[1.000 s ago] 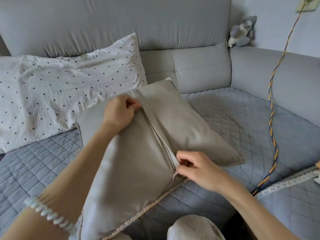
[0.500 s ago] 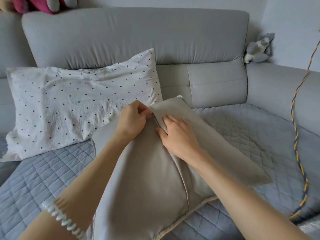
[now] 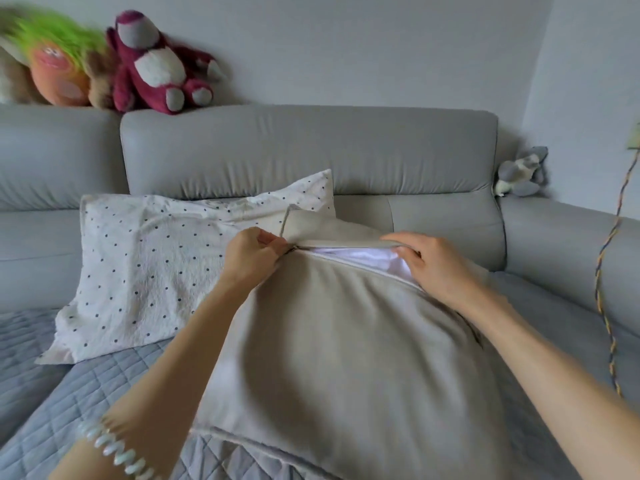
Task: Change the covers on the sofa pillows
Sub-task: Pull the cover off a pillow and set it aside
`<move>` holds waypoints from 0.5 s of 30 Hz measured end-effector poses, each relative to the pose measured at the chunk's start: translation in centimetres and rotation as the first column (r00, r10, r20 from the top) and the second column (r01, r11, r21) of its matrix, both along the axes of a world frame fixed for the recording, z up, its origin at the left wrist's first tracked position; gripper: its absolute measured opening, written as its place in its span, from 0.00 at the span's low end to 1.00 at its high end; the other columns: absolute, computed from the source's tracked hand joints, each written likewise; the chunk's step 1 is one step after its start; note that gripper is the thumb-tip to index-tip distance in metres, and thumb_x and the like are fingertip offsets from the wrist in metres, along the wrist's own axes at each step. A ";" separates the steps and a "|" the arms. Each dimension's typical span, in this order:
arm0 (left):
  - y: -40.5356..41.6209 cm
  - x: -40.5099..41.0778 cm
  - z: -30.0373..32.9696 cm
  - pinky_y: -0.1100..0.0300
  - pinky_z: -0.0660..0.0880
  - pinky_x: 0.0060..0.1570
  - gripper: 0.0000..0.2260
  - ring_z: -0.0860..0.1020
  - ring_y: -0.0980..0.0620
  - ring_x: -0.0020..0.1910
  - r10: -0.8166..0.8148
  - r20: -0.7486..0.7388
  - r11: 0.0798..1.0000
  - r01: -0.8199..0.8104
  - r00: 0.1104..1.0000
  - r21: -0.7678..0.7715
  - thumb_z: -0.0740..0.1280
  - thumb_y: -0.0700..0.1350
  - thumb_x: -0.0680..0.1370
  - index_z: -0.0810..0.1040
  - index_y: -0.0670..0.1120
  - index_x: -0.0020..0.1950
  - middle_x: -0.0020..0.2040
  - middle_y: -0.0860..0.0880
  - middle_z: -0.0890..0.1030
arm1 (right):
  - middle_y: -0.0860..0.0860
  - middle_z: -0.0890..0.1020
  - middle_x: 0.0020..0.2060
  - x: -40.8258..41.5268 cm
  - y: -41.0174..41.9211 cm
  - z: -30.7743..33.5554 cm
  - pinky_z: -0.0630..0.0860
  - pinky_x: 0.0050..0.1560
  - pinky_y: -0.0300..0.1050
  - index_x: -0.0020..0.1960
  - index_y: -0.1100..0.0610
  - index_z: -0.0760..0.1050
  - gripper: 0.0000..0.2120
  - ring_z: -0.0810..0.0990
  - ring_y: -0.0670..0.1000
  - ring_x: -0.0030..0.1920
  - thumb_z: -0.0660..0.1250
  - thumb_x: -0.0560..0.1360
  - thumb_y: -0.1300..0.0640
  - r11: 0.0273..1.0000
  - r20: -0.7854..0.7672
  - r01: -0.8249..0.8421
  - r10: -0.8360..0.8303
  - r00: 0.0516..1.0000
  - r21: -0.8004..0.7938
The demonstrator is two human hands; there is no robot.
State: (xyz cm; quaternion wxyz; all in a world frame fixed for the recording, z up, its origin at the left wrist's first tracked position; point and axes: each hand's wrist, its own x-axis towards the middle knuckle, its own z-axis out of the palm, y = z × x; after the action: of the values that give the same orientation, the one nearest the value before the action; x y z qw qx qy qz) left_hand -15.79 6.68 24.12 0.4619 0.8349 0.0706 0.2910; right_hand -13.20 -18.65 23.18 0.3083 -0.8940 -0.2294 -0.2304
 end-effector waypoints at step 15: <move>3.3 -5.2 -9.2 0.55 0.76 0.47 0.04 0.77 0.48 0.39 -0.172 -0.296 0.734 -0.078 0.940 -0.675 0.64 0.38 0.78 0.76 0.39 0.44 0.39 0.43 0.78 | 0.51 0.78 0.38 -2.1 2.5 -3.8 0.67 0.35 0.29 0.56 0.57 0.80 0.17 0.75 0.49 0.36 0.56 0.77 0.69 0.990 -0.087 -0.026 0.039 0.995 0.139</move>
State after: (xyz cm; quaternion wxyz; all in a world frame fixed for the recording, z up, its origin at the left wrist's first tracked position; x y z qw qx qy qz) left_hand -20.97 9.93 14.90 0.7217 0.6478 0.2286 0.0852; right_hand -15.28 -16.16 19.34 0.3829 -0.8762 -0.2135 -0.2005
